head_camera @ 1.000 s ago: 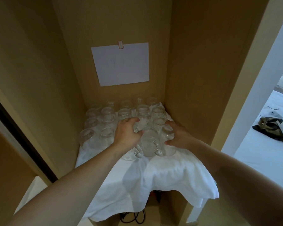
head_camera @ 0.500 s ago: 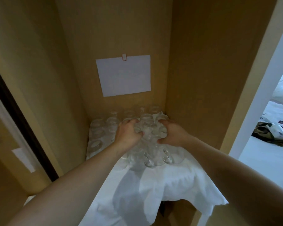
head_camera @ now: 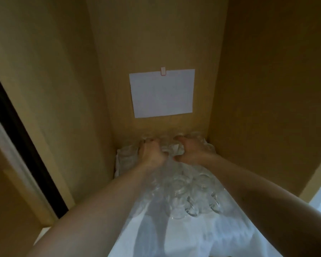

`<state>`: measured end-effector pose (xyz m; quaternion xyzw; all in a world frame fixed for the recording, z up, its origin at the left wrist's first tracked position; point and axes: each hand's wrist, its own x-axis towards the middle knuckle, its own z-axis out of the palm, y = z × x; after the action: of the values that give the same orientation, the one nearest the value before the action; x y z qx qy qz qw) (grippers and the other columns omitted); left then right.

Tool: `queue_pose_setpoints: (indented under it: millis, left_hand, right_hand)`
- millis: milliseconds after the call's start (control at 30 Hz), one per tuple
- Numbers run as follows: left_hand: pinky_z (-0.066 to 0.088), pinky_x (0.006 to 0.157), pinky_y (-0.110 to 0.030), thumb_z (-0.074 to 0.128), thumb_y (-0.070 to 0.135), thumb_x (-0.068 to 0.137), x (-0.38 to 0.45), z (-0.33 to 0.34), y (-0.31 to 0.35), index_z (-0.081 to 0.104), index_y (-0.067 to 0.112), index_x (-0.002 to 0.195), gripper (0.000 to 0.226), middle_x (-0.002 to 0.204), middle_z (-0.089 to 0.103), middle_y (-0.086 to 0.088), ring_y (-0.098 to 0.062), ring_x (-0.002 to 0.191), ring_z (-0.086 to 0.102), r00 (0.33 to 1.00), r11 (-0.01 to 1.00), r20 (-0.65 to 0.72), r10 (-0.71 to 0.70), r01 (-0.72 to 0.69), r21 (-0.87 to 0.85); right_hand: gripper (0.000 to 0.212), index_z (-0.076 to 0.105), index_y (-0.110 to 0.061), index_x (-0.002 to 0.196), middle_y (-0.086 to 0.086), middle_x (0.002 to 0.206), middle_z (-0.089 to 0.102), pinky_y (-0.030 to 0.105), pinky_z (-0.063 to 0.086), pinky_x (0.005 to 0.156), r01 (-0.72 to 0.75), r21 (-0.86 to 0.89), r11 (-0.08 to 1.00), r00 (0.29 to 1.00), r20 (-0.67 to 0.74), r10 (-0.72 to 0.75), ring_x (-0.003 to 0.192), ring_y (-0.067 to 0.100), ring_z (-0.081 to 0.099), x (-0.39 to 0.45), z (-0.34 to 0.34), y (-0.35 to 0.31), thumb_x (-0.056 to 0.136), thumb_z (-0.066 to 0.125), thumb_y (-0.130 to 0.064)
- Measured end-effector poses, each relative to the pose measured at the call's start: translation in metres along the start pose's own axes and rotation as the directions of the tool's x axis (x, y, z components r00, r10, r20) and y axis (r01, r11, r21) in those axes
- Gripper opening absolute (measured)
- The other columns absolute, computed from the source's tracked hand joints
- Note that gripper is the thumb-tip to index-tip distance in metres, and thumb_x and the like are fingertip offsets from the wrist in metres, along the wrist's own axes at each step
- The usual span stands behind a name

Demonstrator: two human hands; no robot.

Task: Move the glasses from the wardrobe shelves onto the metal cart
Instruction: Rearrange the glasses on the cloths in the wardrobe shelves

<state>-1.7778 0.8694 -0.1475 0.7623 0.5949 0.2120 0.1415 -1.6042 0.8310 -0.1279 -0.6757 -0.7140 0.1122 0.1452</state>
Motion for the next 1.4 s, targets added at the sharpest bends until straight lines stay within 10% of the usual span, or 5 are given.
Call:
queue_pose_setpoints:
  millis: [333, 600, 800, 1400]
  left_hand:
    - [0.052, 0.1, -0.04, 0.065, 0.047, 0.057, 0.079, -0.031, -0.048, 0.055, 0.016, 0.138, 0.088, 0.134, 0.059, -0.013, -0.034, 0.124, 0.054, 0.959, 0.958, 0.0, -0.284, 0.284, -0.046]
    - [0.051, 0.098, -0.037, 0.073, 0.03, 0.084, 0.13, -0.025, -0.088, 0.053, 0.019, 0.141, 0.062, 0.137, 0.055, -0.01, -0.034, 0.121, 0.056, 0.889, 0.888, -0.009, -0.458, 0.458, -0.047]
    - [0.045, 0.106, -0.038, 0.064, 0.066, 0.073, 0.156, -0.008, -0.108, 0.057, 0.026, 0.139, 0.077, 0.142, 0.055, -0.004, -0.031, 0.127, 0.054, 0.87, 0.875, 0.095, -0.483, 0.484, 0.012]
    - [0.05, 0.085, -0.034, 0.082, 0.033, 0.08, 0.175, -0.004, -0.105, 0.065, 0.005, 0.118, 0.05, 0.118, 0.068, -0.014, -0.033, 0.11, 0.065, 0.855, 0.858, 0.081, -0.512, 0.504, 0.102]
  right_hand:
    - [0.086, 0.035, -0.024, 0.155, 0.013, 0.145, 0.043, 0.031, 0.045, 0.104, 0.126, 0.055, 0.99, 0.979, 0.152, -0.133, 0.133, 0.029, 0.047, 0.124, 0.008, -0.012, 0.082, 0.078, -0.04]
    - [0.076, 0.04, -0.022, 0.151, 0.012, 0.147, 0.043, 0.033, 0.044, 0.101, 0.228, 0.12, 0.966, 0.946, 0.209, -0.249, 0.134, 0.028, 0.046, 0.197, 0.036, -0.026, 0.086, 0.074, -0.041]
    - [0.071, 0.045, -0.016, 0.147, 0.009, 0.144, 0.052, 0.035, 0.047, 0.103, 0.284, 0.117, 0.952, 0.897, 0.318, -0.307, 0.132, 0.024, 0.05, 0.233, 0.058, -0.032, 0.087, 0.072, -0.043]
    - [0.071, 0.061, -0.009, 0.126, 0.008, 0.122, 0.065, 0.037, 0.054, 0.091, 0.303, 0.107, 0.947, 0.899, 0.299, -0.321, 0.112, 0.025, 0.062, 0.252, 0.069, -0.039, 0.067, 0.09, -0.035]
